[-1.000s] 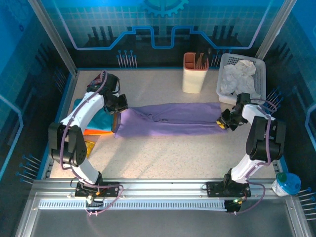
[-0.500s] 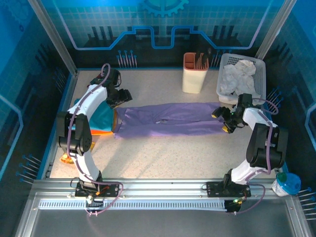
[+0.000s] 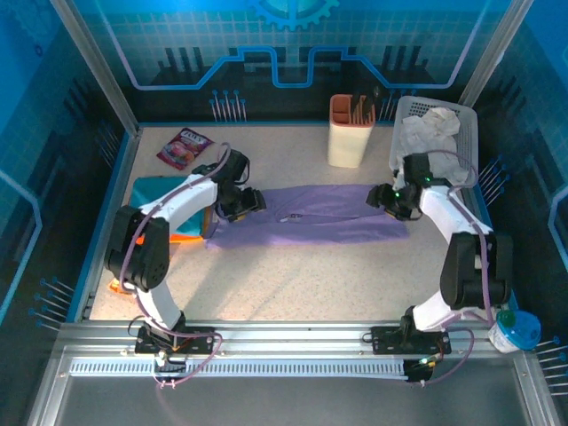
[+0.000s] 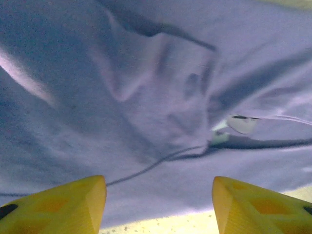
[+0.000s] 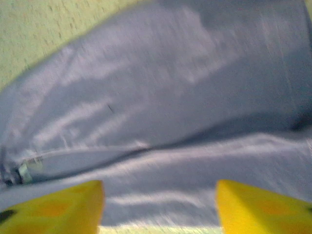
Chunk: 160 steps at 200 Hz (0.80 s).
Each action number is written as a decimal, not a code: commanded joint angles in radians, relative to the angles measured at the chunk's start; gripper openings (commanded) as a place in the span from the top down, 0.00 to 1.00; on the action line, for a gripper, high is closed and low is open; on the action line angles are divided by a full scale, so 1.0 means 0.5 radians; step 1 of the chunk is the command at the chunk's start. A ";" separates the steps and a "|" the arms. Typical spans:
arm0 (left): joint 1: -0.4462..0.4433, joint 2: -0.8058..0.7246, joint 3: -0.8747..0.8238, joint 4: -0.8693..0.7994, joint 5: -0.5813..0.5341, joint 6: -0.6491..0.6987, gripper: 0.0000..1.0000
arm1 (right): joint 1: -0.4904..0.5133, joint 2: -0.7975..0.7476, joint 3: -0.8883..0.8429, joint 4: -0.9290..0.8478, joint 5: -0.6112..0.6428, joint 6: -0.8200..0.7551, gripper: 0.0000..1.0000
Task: Fold and stack the t-shirts
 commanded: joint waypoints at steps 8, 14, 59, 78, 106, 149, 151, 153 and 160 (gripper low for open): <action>0.012 0.141 -0.038 0.089 -0.050 -0.054 0.40 | 0.095 0.274 0.280 -0.012 0.289 -0.053 0.59; 0.015 0.172 -0.037 0.093 -0.063 -0.053 0.40 | 0.102 0.334 0.321 0.000 0.312 -0.042 0.61; 0.016 0.427 0.094 0.021 -0.113 0.011 0.53 | 0.133 0.800 0.645 -0.238 0.470 0.071 0.77; 0.015 0.527 0.196 -0.035 -0.155 0.050 0.53 | 0.190 0.856 0.656 -0.275 0.532 0.052 0.78; 0.029 0.668 0.440 -0.171 -0.215 0.160 0.52 | 0.288 0.894 0.691 -0.403 0.622 -0.018 0.77; 0.073 0.939 0.902 -0.395 -0.203 0.310 0.52 | 0.419 0.877 0.632 -0.568 0.606 -0.061 0.76; 0.078 0.950 0.914 -0.402 -0.200 0.314 0.52 | 0.428 0.875 0.627 -0.574 0.607 -0.059 0.76; 0.082 0.962 0.933 -0.408 -0.195 0.317 0.52 | 0.434 0.875 0.619 -0.575 0.614 -0.062 0.76; 0.094 0.995 0.987 -0.433 -0.184 0.322 0.52 | 0.462 0.873 0.600 -0.583 0.628 -0.067 0.76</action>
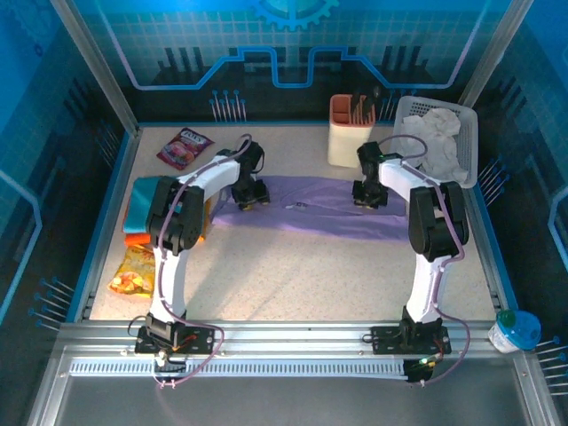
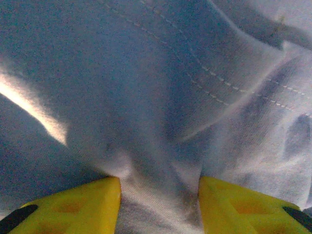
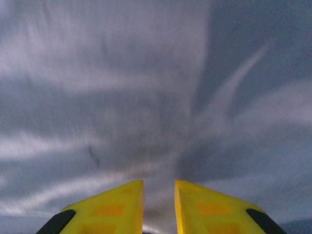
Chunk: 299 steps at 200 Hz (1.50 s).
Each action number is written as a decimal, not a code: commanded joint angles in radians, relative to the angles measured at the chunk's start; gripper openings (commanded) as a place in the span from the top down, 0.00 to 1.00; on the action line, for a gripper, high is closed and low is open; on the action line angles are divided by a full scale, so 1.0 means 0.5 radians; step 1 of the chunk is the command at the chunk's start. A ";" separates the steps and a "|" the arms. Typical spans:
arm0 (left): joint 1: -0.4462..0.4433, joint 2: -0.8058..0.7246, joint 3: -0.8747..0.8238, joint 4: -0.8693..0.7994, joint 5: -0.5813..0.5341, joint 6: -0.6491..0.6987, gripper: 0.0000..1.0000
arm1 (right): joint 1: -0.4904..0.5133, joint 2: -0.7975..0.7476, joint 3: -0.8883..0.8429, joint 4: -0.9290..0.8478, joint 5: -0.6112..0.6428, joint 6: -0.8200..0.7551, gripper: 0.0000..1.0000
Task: Fold and stack the t-shirts
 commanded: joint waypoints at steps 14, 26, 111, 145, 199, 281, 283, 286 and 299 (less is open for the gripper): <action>0.068 0.202 0.245 -0.196 -0.028 0.140 0.52 | 0.126 0.036 -0.092 -0.234 0.034 -0.039 0.76; 0.073 0.237 0.305 -0.224 -0.026 0.152 0.52 | 0.161 0.048 -0.127 -0.230 0.048 -0.038 0.76; 0.156 0.245 0.367 -0.229 0.002 0.235 0.54 | 0.330 -0.122 -0.339 -0.159 -0.337 0.095 0.74; 0.116 0.370 0.573 -0.281 0.143 0.249 0.56 | 0.550 -0.208 -0.515 -0.020 -0.612 0.294 0.73; 0.040 0.625 1.063 -0.423 0.197 0.300 0.55 | 1.116 -0.410 -0.826 0.340 -0.756 0.844 0.71; -0.069 0.784 1.463 -0.396 0.521 0.295 0.51 | 1.594 -0.288 -0.646 0.709 -0.704 1.310 0.71; -0.071 0.768 1.446 -0.392 0.522 0.297 0.51 | 1.591 -0.305 -0.649 0.701 -0.688 1.305 0.70; -0.071 0.744 1.426 -0.380 0.527 0.295 0.51 | 1.586 -0.331 -0.654 0.693 -0.664 1.298 0.70; -0.065 0.611 1.316 -0.340 0.544 0.308 0.50 | 1.552 -0.442 -0.654 0.616 -0.552 1.223 0.66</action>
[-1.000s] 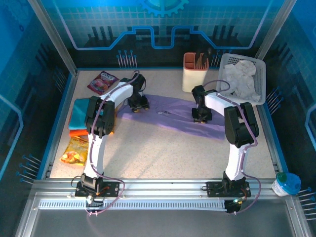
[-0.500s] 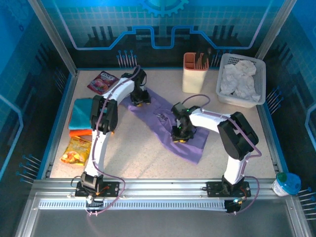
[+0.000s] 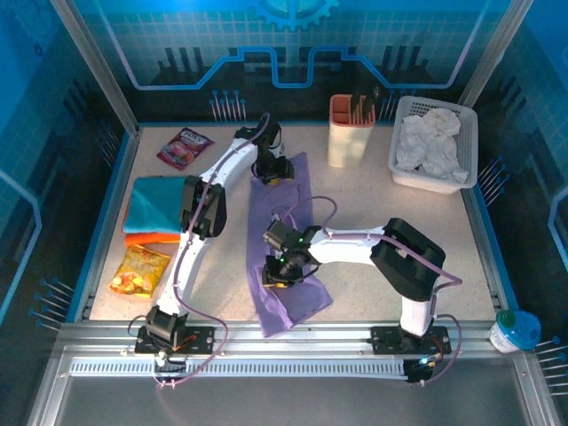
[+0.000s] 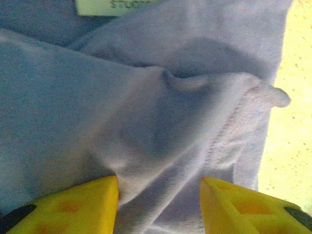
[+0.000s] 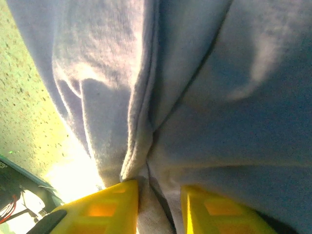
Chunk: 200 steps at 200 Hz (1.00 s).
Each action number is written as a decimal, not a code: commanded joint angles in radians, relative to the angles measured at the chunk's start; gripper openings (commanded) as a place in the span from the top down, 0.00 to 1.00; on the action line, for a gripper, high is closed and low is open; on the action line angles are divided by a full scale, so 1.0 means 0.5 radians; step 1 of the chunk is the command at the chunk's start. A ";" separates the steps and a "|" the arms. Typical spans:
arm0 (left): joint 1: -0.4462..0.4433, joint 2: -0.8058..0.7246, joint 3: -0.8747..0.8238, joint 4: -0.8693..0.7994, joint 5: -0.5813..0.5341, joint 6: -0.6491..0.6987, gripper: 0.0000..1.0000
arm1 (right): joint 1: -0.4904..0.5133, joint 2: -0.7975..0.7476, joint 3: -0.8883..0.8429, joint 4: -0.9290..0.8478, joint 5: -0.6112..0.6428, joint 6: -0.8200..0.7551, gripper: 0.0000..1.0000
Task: Fold and stack the t-shirts
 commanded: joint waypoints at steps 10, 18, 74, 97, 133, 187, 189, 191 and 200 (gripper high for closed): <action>-0.012 -0.321 -0.168 0.004 0.110 0.050 0.48 | -0.075 -0.214 0.054 -0.238 0.330 -0.094 0.62; -0.012 -0.432 -0.215 -0.010 0.105 0.059 0.47 | -0.104 -0.270 0.106 -0.320 0.423 -0.193 0.56; 0.003 -1.431 -1.176 0.404 -0.063 -0.050 0.37 | -0.422 -0.149 0.771 -0.711 0.676 -0.798 0.30; 0.025 -1.759 -1.575 0.464 -0.111 -0.094 0.36 | -0.529 0.058 1.047 -0.783 0.720 -1.010 0.29; 0.028 -2.224 -2.177 0.486 -0.170 -0.175 0.36 | -0.669 0.604 1.661 -1.107 0.642 -1.302 0.30; 0.025 -2.703 -2.816 0.493 -0.130 -0.346 0.36 | -0.749 1.181 2.170 -1.259 0.681 -1.331 0.33; 0.025 -2.719 -2.831 0.492 -0.126 -0.351 0.36 | -0.751 1.194 2.175 -1.253 0.682 -1.330 0.33; 0.025 -2.732 -2.851 0.491 -0.122 -0.356 0.36 | -0.755 1.205 2.177 -1.250 0.685 -1.327 0.33; 0.025 -2.792 -2.925 0.493 -0.113 -0.376 0.36 | -0.775 1.249 2.204 -1.247 0.716 -1.313 0.33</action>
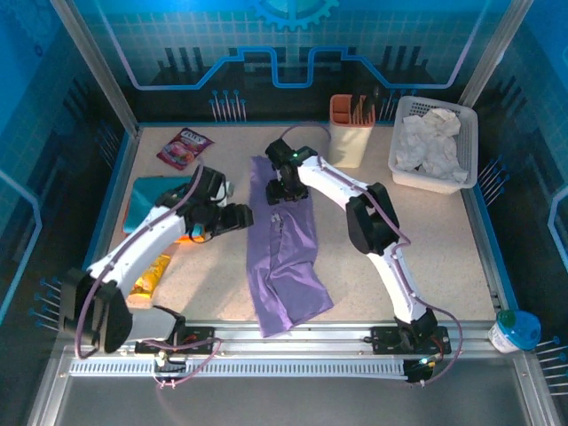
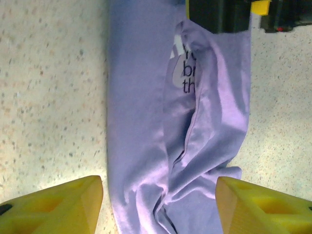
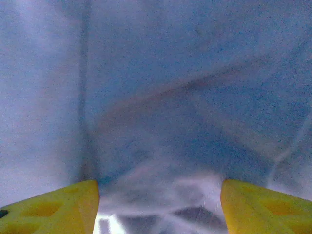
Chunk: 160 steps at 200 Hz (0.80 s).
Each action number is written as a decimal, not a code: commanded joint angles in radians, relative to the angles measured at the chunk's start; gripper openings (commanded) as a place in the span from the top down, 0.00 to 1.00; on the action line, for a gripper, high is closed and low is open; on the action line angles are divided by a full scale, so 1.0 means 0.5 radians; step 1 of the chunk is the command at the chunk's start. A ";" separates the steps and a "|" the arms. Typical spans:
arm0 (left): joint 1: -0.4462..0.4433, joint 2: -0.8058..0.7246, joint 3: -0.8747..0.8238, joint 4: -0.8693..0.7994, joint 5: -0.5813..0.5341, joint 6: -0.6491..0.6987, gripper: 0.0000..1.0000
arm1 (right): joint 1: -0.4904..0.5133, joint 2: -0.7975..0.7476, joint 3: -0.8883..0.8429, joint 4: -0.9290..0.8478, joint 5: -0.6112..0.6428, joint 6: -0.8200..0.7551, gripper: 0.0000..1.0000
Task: Fold and stack the t-shirts
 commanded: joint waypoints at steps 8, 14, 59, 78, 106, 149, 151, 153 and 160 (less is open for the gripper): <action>0.002 -0.226 -0.207 -0.003 0.040 -0.122 0.36 | -0.071 0.152 0.165 -0.149 0.089 -0.011 0.33; -0.001 -0.258 -0.241 0.000 0.051 -0.128 0.36 | -0.087 0.191 0.191 -0.168 0.136 0.012 0.33; -0.032 -0.278 -0.453 0.095 0.133 -0.194 0.37 | -0.248 0.461 0.547 -0.317 0.215 0.206 0.35; -0.080 -0.229 -0.502 0.153 0.156 -0.239 0.37 | -0.302 0.506 0.691 -0.248 0.176 0.225 0.34; -0.172 -0.171 -0.545 0.214 0.158 -0.305 0.38 | -0.377 0.540 0.779 -0.012 -0.087 0.197 0.32; -0.280 -0.165 -0.681 0.335 0.207 -0.429 0.39 | -0.368 0.380 0.643 0.276 -0.373 0.034 0.27; -0.282 -0.165 -0.686 0.339 0.207 -0.434 0.40 | -0.361 0.365 0.634 0.280 -0.367 0.020 0.26; -0.288 -0.165 -0.692 0.342 0.212 -0.437 0.40 | -0.357 0.346 0.623 0.282 -0.357 0.006 0.24; -0.299 -0.165 -0.711 0.352 0.216 -0.447 0.40 | -0.337 0.280 0.589 0.287 -0.316 -0.033 0.17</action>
